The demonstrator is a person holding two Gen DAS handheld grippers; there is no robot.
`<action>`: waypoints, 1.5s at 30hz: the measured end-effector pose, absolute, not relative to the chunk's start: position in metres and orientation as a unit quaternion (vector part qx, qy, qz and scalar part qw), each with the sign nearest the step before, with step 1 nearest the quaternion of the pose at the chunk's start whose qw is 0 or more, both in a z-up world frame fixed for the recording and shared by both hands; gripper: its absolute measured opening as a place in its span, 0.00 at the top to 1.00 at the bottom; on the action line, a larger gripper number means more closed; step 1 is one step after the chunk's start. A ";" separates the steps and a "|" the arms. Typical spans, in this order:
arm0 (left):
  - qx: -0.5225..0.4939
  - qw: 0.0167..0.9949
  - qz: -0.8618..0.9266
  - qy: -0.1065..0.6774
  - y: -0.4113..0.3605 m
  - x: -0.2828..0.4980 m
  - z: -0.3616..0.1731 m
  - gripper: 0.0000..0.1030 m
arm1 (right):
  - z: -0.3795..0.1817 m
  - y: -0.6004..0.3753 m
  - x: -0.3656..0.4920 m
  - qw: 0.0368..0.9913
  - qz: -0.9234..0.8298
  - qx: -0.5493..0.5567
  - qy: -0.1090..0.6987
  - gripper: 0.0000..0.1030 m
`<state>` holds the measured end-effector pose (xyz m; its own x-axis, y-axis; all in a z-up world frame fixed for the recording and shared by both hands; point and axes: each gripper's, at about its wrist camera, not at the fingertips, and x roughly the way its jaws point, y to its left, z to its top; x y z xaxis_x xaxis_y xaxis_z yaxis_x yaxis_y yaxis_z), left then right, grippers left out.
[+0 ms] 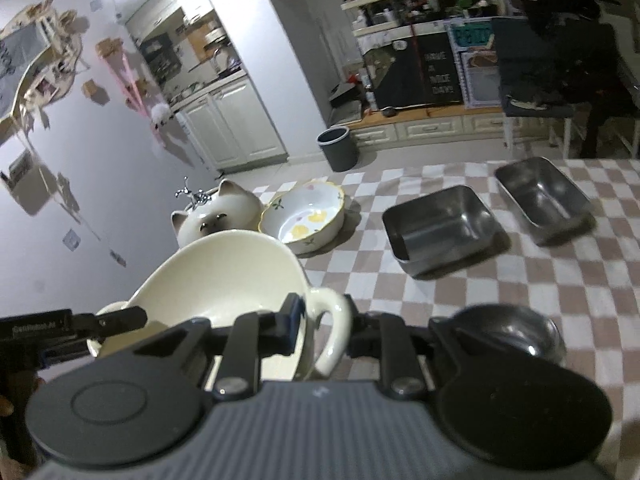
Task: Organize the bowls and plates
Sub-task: 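Lift the cream bowl off the table with both grippers, then lower the cream bowl onto the white dark-rimmed plate with both grippers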
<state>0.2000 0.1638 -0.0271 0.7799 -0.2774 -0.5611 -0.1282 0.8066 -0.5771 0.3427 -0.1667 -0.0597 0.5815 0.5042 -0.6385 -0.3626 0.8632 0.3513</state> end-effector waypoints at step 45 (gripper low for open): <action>-0.259 0.848 -0.073 0.457 0.110 0.207 -0.094 0.67 | -0.091 -0.218 0.263 0.872 0.153 0.062 0.460 0.79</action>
